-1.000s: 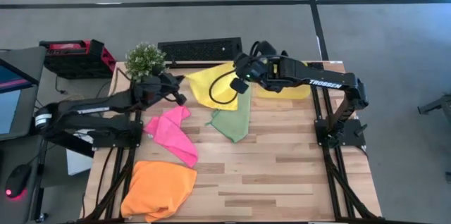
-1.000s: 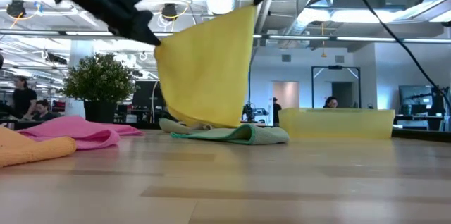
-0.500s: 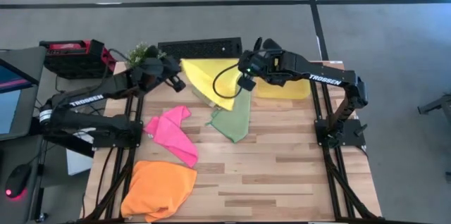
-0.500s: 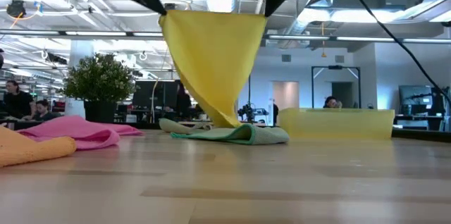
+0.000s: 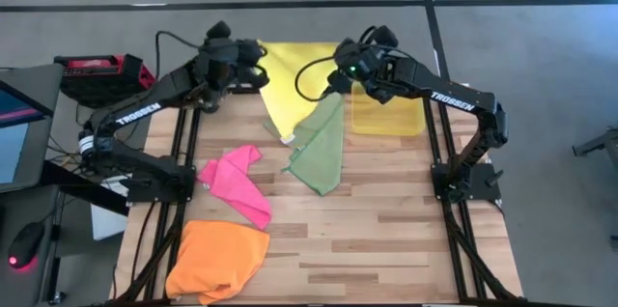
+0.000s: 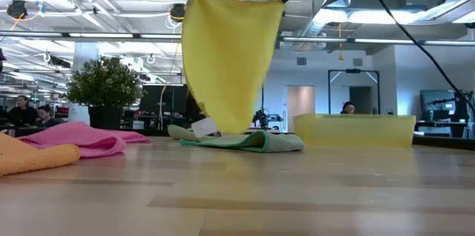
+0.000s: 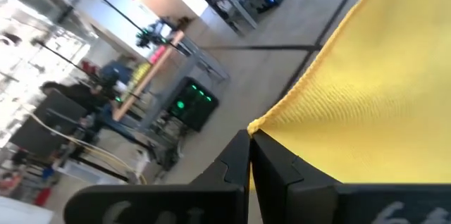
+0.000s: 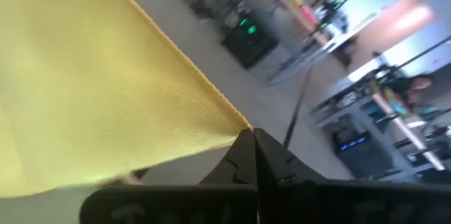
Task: Fold microfiber towels
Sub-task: Fold the yellow towel
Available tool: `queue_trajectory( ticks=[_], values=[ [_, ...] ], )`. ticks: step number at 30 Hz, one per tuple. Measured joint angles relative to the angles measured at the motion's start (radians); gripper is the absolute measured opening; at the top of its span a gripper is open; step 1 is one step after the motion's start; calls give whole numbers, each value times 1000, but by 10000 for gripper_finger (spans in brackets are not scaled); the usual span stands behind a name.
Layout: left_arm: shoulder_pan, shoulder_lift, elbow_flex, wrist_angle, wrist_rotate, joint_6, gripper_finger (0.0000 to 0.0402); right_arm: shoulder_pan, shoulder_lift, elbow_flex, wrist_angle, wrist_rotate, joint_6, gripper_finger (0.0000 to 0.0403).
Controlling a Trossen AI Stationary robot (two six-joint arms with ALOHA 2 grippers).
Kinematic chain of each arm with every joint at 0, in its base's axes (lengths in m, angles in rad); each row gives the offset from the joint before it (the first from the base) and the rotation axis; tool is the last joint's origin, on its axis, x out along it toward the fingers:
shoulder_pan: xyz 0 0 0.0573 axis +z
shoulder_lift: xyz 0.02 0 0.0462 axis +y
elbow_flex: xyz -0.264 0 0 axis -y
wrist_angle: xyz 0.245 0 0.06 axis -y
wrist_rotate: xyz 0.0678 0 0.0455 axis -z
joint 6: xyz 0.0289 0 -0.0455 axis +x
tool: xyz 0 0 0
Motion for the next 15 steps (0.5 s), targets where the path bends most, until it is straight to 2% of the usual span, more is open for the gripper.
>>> queue_trajectory(
  ticks=[4, 7, 15],
  values=[
    [-5, 12, 74, -47, -7, 38, 0, 7, -44, 0, 21, 10, -19, 4],
    [-26, 11, 86, -127, -7, 35, 0, 35, -70, 0, -27, 7, -1, 4],
    [-88, 6, 86, -456, 38, -164, 0, 157, -87, 0, -288, -122, 198, 4]
  ],
)
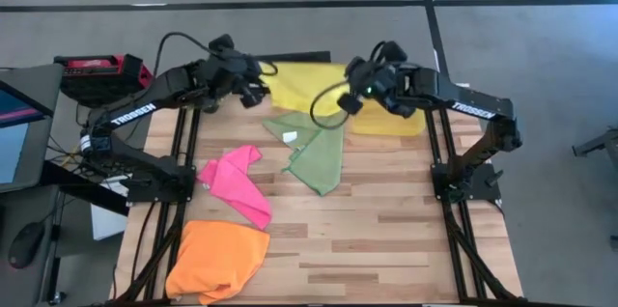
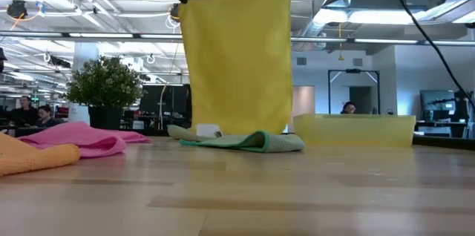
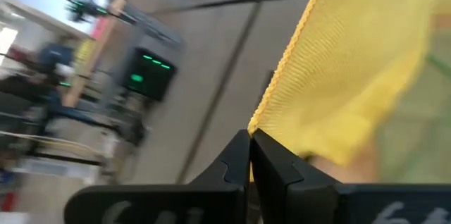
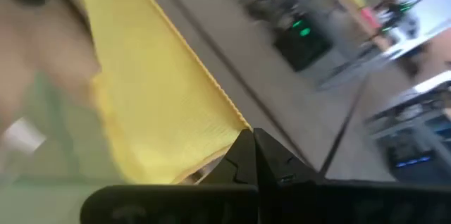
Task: Fold microfiber towels
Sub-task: Fold the yellow towel
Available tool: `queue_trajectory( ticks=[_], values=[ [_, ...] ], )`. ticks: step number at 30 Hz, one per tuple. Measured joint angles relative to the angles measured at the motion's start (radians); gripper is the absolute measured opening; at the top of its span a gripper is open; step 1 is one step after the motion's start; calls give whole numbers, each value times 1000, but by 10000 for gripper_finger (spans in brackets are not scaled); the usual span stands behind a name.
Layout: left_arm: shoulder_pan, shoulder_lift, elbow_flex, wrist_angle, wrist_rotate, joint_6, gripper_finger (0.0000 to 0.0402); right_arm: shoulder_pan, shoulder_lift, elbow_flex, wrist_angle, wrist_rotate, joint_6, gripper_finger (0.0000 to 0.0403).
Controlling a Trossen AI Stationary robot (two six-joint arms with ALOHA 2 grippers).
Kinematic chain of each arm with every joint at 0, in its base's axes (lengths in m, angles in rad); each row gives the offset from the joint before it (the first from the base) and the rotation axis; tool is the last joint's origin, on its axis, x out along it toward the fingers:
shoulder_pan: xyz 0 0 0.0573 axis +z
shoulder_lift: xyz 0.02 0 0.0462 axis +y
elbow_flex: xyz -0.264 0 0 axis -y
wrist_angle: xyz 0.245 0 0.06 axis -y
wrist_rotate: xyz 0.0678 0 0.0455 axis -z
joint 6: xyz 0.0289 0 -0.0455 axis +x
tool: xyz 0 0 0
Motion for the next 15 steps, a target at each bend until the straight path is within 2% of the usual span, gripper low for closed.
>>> queue_trajectory(
  ticks=[3, 8, 15],
  values=[
    [-41, 0, 0, -89, 29, -96, 0, 45, 5, -12, -102, -21, 93, 4],
    [-132, 0, -12, -236, 47, -256, 0, 125, 6, -79, -156, -102, 201, 3],
    [-314, 1, -46, -383, 95, -510, 0, 250, 4, -154, -198, -144, 321, 4]
  ],
)
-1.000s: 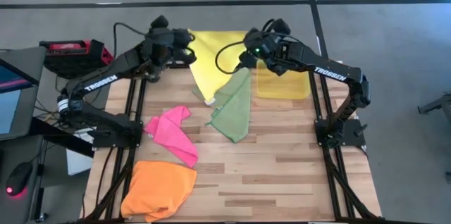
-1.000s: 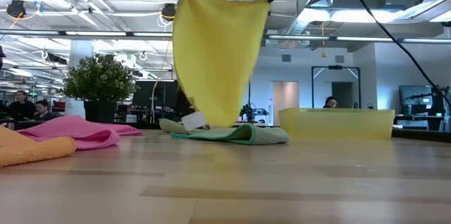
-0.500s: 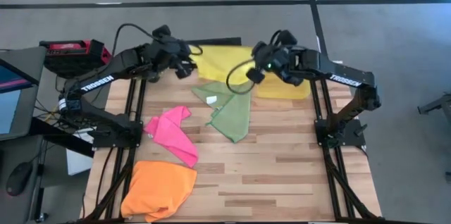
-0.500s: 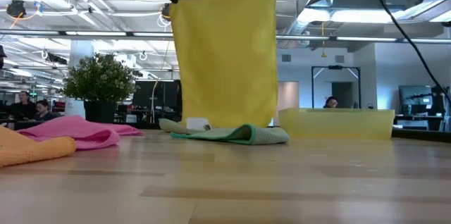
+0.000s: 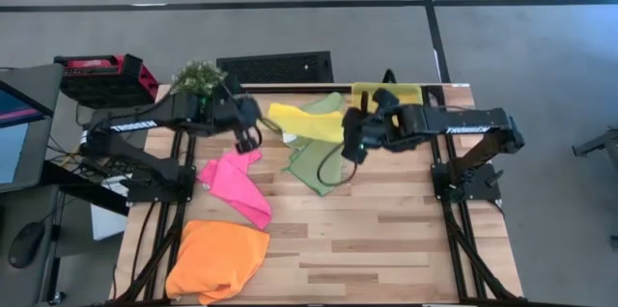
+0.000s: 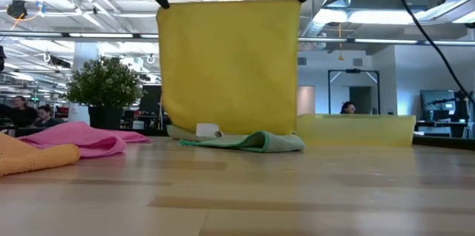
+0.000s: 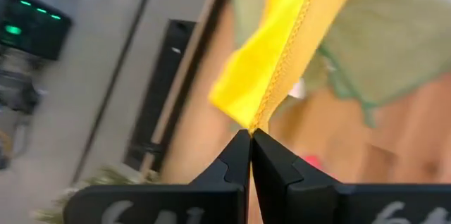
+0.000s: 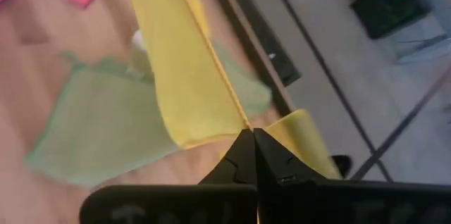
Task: Fold microfiber towels
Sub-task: Fold the yellow towel
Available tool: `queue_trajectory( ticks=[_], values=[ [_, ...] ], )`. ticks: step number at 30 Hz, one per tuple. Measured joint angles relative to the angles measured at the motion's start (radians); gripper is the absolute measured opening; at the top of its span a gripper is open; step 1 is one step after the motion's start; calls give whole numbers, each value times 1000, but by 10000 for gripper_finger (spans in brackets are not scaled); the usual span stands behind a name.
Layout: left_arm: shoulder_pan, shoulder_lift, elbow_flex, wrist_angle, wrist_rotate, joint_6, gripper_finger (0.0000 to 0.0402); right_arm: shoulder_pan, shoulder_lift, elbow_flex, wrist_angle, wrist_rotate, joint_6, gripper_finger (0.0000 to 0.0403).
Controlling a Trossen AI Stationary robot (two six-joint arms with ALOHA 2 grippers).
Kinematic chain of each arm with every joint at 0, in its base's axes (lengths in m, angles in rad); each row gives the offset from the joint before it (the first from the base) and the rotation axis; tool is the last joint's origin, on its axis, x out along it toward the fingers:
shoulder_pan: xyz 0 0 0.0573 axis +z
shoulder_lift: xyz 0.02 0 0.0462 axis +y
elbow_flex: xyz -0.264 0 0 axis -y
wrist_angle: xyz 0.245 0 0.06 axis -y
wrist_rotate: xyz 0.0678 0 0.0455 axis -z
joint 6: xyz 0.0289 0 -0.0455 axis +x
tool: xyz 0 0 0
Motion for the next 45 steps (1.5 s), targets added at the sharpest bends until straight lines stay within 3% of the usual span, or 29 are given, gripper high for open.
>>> queue_trajectory(
  ticks=[14, 21, 31, 40, 45],
  values=[
    [-393, 1, -202, -20, 105, -510, 0, 208, 0, -215, 132, -148, 142, 4],
    [-534, 2, -342, 87, 181, -714, 0, 278, 1, -337, 314, -231, 178, 4],
    [-580, 1, -500, 238, 259, -794, 0, 294, 1, -426, 418, -225, 222, 5],
    [-547, 1, -512, 253, 221, -772, 0, 247, 24, -433, 458, -226, 220, 14],
    [-544, 1, -512, 259, 206, -772, 0, 203, 80, -432, 490, -369, 87, 39]
  ],
)
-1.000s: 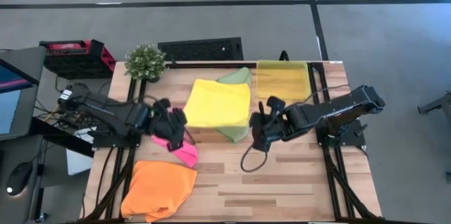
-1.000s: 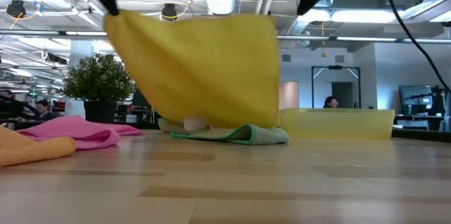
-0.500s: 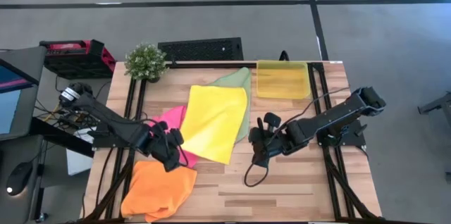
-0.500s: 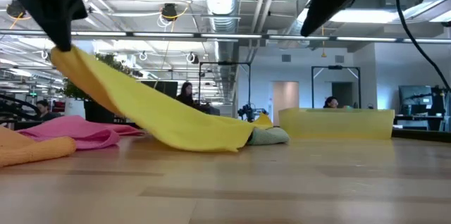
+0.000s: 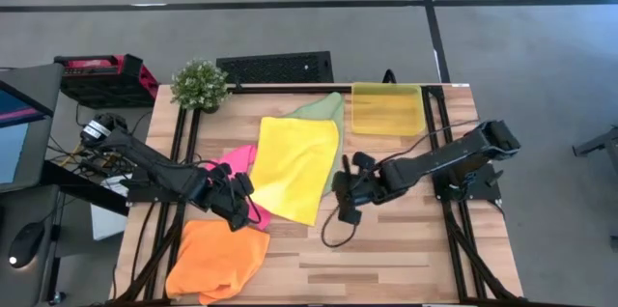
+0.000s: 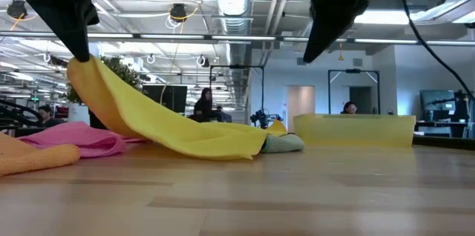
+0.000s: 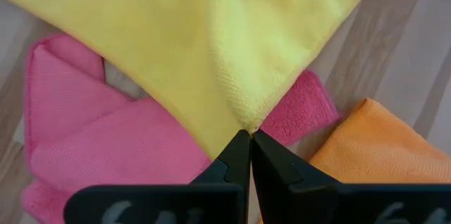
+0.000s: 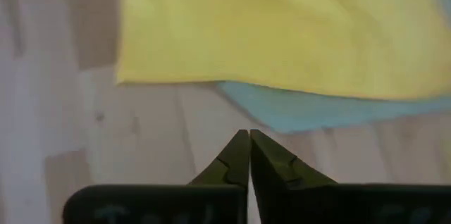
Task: Fold microfiber towels
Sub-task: Fold the yellow towel
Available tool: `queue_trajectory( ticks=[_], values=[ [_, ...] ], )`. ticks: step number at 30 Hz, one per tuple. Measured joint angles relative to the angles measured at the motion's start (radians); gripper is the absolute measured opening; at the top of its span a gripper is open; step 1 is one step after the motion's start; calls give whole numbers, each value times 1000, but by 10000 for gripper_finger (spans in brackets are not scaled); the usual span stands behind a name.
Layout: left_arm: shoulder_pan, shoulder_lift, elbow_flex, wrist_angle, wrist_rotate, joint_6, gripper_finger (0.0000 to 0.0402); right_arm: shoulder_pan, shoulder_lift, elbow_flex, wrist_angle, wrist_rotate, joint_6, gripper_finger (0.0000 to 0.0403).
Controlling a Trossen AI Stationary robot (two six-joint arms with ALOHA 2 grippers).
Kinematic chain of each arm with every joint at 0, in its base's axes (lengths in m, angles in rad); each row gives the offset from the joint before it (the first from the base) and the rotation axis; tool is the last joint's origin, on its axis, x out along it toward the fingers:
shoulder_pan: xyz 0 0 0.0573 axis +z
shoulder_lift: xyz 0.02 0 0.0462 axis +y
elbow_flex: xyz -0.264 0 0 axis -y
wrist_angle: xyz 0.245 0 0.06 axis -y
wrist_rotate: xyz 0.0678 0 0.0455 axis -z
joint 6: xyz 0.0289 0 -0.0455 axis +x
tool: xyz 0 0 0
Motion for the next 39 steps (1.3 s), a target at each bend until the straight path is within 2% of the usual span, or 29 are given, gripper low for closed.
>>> queue_trajectory(
  ticks=[7, 13, 17, 23, 28, 39],
  values=[
    [0, 0, 0, 3, -3, 8, 0, -8, 106, 1, 127, -136, -260, 94],
    [0, 0, 0, 4, -6, 19, 0, 7, 164, 3, 214, -148, -394, 153],
    [0, 0, 0, 4, -6, 23, 0, 7, 220, 2, 303, -190, -476, 175],
    [0, 0, 0, 5, -6, 26, 0, 4, 291, 1, 439, -212, -609, 178],
    [0, 0, 0, 15, -6, 31, 0, -9, 296, 2, 469, -262, -629, 172],
    [0, 0, 0, 24, -5, 43, 0, -37, 296, 0, 485, -276, -634, 167]
  ],
)
